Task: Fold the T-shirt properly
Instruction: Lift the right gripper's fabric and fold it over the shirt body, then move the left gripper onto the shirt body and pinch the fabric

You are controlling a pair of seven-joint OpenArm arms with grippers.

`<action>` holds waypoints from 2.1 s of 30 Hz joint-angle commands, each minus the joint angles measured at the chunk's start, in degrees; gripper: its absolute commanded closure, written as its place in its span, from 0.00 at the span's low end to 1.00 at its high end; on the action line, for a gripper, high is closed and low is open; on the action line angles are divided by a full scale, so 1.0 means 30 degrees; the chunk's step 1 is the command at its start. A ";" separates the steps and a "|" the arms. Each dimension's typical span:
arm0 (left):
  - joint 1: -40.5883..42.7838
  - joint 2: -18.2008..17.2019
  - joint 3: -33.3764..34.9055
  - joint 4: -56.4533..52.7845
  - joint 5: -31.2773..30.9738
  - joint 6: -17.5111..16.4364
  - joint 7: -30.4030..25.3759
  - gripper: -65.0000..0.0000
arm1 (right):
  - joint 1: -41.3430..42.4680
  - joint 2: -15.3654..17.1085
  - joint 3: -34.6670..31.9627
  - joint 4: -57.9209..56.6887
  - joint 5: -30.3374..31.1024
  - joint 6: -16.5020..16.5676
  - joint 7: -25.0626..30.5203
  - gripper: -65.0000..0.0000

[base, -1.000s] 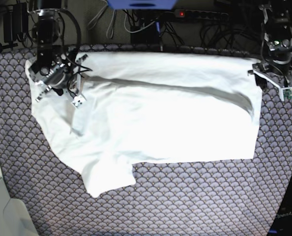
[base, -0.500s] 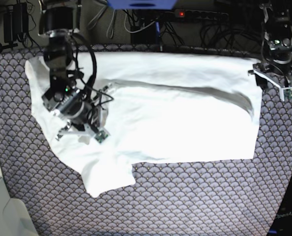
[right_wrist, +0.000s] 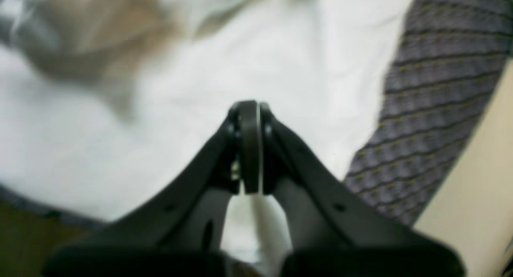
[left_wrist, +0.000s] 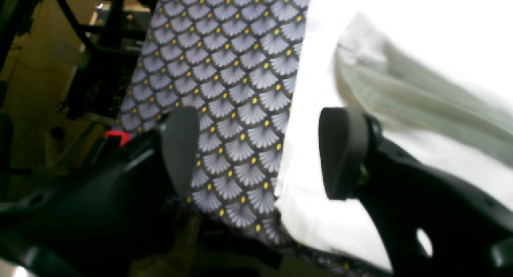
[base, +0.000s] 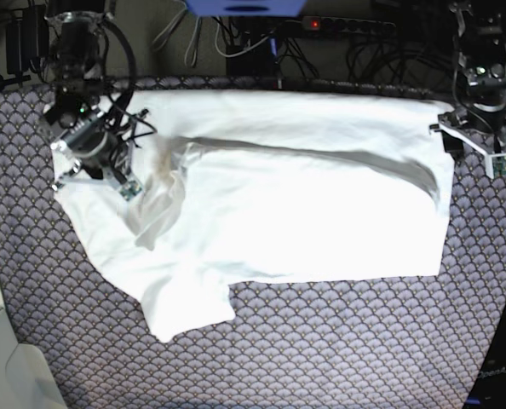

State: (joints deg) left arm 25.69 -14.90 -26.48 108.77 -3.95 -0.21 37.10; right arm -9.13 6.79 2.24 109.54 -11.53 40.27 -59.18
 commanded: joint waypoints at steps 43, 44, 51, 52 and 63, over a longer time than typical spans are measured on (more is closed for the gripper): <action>0.0271 -0.0324 -0.0243 0.0241 0.0275 0.0084 -0.0426 0.30 | 0.2236 -0.1720 -0.4688 -0.3765 -0.0040 -0.0090 0.1455 1.00; 0.0271 -0.0324 -0.0243 0.0241 0.0275 0.0084 -0.0426 0.30 | 0.2705 -0.1720 -0.4923 -0.3999 -0.0040 -0.0090 0.1426 1.00; 0.0271 -0.0266 -0.0126 0.0241 0.0275 0.0084 -0.0338 0.30 | 0.5840 -0.2277 -0.5216 -0.4380 -0.0069 -0.0090 0.1279 1.00; 0.0271 -0.0236 -0.0097 0.0241 0.0275 0.0084 -0.0367 0.30 | 0.6163 -0.2306 -0.5216 -0.4146 -0.0069 -0.0090 0.1250 1.00; 0.0300 -0.1028 0.2453 0.0651 0.0275 0.0084 -0.0455 0.48 | 0.5108 -0.0987 -0.5274 -0.2007 -0.1505 -0.0090 -0.0010 1.00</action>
State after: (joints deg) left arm 26.65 -17.21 -18.68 109.38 -3.75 -0.82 37.08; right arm 5.04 3.70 -13.69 102.43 -15.86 40.25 -59.96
